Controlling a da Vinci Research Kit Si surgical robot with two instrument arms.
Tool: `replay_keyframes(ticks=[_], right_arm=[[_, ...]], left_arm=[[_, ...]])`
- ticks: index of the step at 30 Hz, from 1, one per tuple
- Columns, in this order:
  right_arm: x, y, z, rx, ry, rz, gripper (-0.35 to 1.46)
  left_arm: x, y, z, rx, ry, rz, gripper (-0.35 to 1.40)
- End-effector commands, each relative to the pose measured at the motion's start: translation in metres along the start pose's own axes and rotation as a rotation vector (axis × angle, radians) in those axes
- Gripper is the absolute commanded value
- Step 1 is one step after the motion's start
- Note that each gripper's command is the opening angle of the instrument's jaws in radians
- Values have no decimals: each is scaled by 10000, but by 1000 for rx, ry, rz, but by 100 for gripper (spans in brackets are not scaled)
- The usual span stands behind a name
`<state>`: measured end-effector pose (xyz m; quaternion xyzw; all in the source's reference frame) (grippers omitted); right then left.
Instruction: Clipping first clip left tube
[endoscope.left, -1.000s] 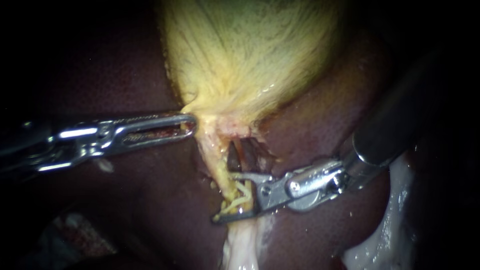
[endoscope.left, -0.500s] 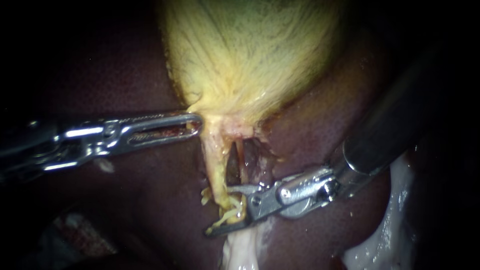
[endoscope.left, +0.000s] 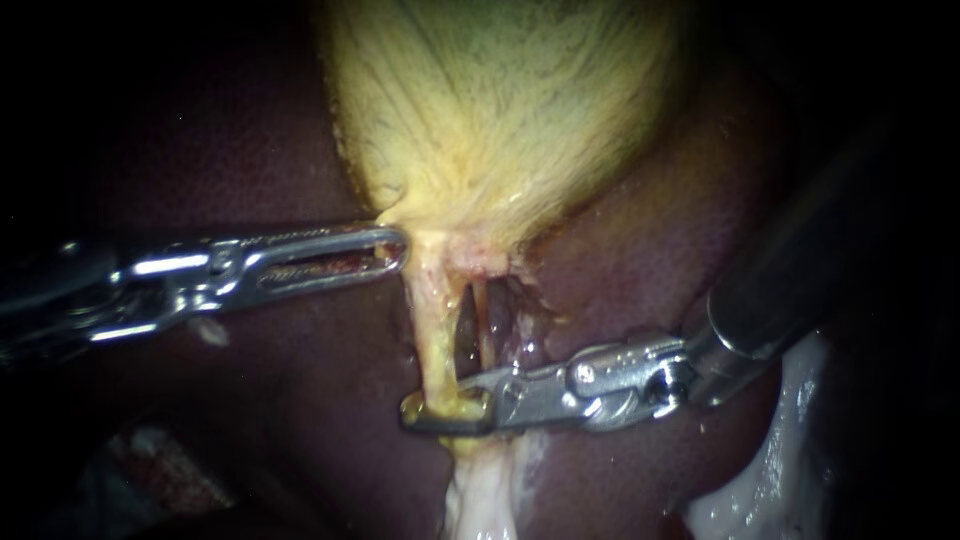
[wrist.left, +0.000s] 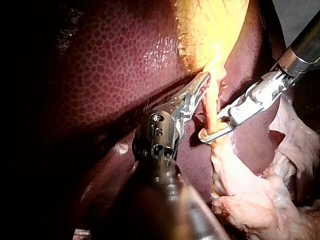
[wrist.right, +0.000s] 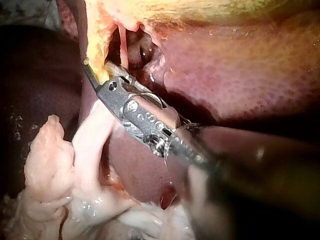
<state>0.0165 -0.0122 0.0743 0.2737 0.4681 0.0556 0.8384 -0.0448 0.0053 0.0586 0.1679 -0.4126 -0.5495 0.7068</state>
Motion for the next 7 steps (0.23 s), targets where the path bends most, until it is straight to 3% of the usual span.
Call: replay_keyframes(ticks=[1,7], right_arm=[[0,0,0,1,0,-1,-35],[-4,-1,3,1,-1,-3,-35]], left_arm=[[0,0,0,0,0,0,-35],[0,0,2,0,0,0,-35]])
